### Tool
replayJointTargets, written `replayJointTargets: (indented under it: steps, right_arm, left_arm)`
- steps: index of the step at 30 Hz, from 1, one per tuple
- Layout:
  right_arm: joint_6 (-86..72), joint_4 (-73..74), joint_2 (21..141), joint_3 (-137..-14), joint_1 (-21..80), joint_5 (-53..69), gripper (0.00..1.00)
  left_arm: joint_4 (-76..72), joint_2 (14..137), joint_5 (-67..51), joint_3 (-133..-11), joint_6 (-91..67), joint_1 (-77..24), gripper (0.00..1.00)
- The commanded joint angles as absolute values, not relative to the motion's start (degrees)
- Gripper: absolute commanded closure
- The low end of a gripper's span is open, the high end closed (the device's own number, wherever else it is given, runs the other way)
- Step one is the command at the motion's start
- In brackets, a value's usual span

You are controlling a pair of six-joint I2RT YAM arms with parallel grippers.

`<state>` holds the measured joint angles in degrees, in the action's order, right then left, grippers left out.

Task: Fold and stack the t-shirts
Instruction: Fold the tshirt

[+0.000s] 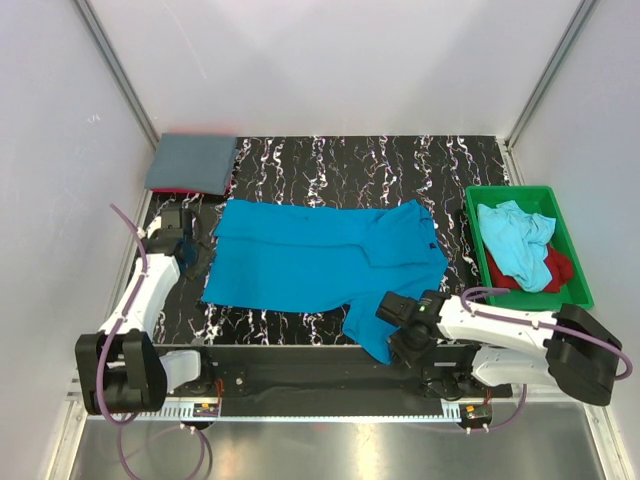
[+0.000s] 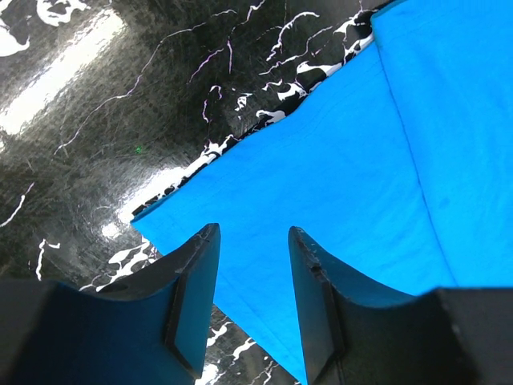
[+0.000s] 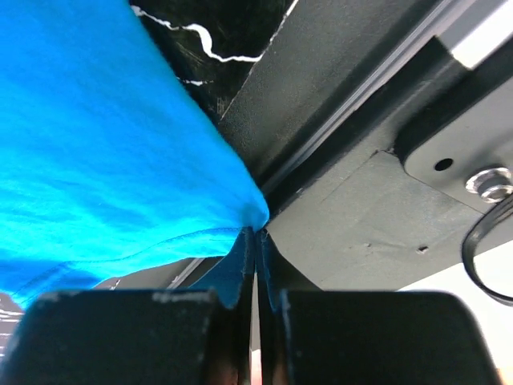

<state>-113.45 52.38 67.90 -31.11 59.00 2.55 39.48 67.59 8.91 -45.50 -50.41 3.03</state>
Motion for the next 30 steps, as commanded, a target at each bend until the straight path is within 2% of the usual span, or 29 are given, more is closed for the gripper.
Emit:
replayJointTargets:
  steps: [1,8,12,21,30]
  right_arm:
    - [-120.8,57.1,64.5,-33.6,59.5,-3.8,1.00]
    - [-116.0,63.3,64.2,-42.7,59.5,-11.7,1.00]
    - [-113.4,62.8,65.4,-44.7,59.5,-13.0,1.00]
    - [-112.5,62.9,59.9,-45.5,59.5,-20.4,1.00]
    - [-111.0,63.5,56.5,-45.1,59.5,-24.0,1.00]
  left_arm:
    - [40.4,65.7,11.9,-45.5,-53.9,2.8,0.56]
    - [43.5,66.0,11.2,-44.0,-61.2,2.7,0.54]
    - [45.0,69.0,10.7,-43.0,-65.2,2.7,0.58]
    - [46.2,74.4,14.2,-41.0,-71.5,2.7,0.60]
    - [45.8,74.8,18.5,-39.7,-74.7,2.6,0.61]
